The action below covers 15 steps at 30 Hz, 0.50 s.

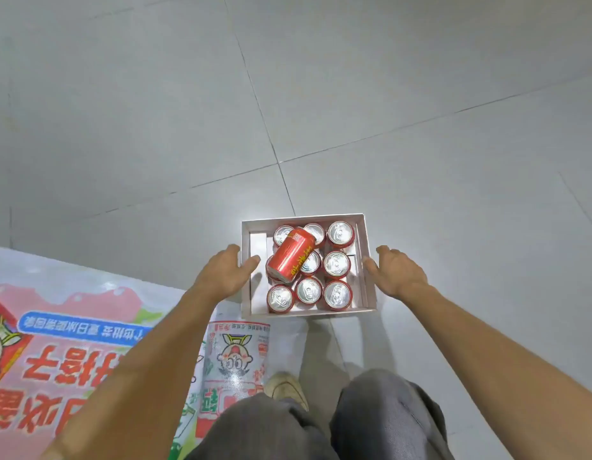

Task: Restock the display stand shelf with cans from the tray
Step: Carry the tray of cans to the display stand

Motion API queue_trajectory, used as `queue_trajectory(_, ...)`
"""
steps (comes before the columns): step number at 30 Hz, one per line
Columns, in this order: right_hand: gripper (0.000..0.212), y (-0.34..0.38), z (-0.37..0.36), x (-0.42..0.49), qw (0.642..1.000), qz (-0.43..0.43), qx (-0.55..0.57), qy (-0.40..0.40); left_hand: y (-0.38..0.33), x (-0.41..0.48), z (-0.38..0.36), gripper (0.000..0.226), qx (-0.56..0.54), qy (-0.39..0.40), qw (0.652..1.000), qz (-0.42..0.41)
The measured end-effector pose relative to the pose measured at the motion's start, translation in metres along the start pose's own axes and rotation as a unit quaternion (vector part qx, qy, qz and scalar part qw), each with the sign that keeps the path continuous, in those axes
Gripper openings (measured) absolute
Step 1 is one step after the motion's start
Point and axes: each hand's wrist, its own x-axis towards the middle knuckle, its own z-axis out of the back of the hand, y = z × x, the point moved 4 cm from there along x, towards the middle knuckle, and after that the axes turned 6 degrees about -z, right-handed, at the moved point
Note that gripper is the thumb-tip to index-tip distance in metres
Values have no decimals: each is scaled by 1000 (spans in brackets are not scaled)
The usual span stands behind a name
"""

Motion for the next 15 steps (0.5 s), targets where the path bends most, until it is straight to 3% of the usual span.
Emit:
queue_trajectory(4,54,-11,-42,22,990,-8,136,-42,24,20,-39,65,-100,-21,994,35)
queue_trajectory(9,43,-13,-79,44,952,-2,297,-78,38,33,-74,62,-244,-100,964,44)
queue_trajectory(15,40,-13,-94,57,921,-13,378,-92,45,44,-91,50,-351,-172,919,51)
